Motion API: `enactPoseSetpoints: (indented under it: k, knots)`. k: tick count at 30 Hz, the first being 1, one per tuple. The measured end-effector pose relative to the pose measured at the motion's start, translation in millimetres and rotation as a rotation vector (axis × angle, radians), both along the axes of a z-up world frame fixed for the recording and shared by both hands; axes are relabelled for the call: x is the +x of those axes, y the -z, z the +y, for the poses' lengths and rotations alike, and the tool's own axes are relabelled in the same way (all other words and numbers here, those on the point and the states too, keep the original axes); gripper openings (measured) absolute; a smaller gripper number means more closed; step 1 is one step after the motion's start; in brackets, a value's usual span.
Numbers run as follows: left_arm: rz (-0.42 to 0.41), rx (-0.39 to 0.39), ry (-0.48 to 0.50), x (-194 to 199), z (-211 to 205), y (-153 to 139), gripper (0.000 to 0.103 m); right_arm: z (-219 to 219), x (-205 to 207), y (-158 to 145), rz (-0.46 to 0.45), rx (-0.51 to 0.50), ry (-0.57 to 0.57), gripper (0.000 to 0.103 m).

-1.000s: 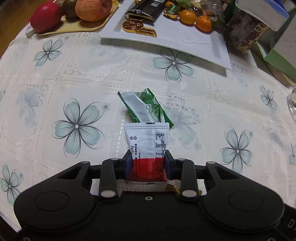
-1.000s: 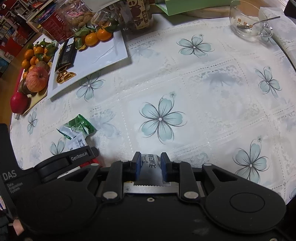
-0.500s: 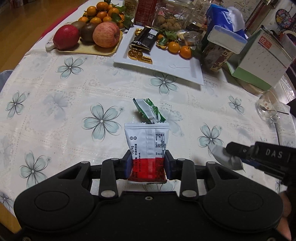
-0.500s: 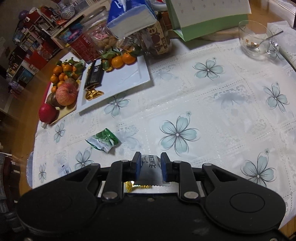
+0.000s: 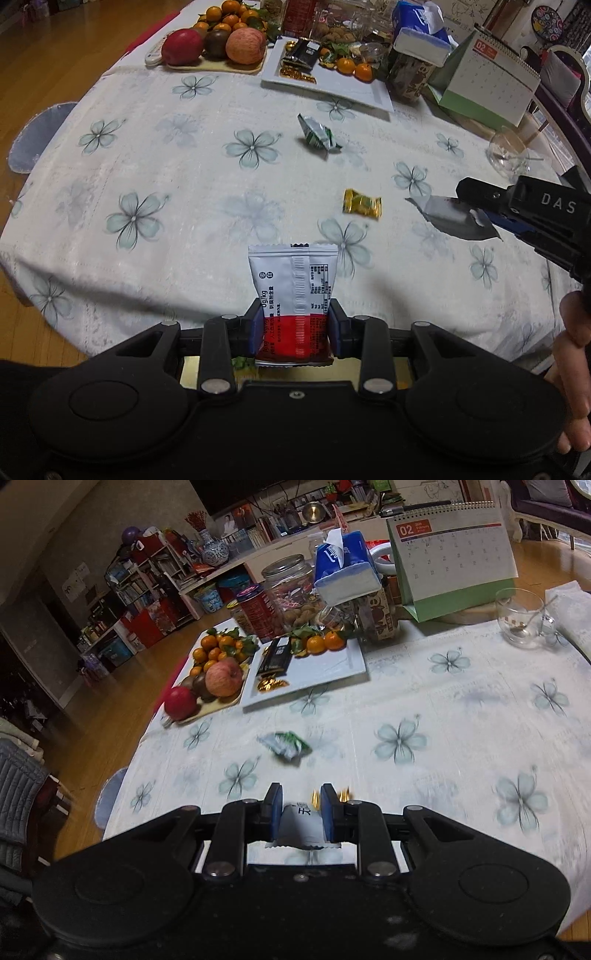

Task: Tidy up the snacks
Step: 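Carry the red-and-white packet over the tray while the right gripper regrasps the white bar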

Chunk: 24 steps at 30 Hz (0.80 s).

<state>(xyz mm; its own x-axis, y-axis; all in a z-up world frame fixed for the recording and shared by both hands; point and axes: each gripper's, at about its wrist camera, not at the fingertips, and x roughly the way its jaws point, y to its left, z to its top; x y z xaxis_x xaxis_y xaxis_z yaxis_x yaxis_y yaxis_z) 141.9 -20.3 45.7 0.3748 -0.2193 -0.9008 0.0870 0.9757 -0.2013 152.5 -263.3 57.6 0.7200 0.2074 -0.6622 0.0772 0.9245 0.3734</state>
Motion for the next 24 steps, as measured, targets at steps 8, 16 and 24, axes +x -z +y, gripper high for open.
enactPoseSetpoints:
  k: [8, 16, 24]
  knots:
    - [0.061, 0.028, 0.025, -47.8, 2.2, 8.0, 0.042, 0.0, -83.0, 32.7, 0.101, 0.157, 0.021, 0.008]
    - [0.059, 0.039, 0.007, -65.5, 3.9, 11.7, 0.042, -12.8, -106.2, 39.2, 0.156, 0.171, 0.089, 0.016]
    - [0.045, 0.040, 0.007, -52.9, -2.4, 10.0, 0.042, -15.3, -37.6, 44.3, 0.257, 0.057, 0.098, 0.044]
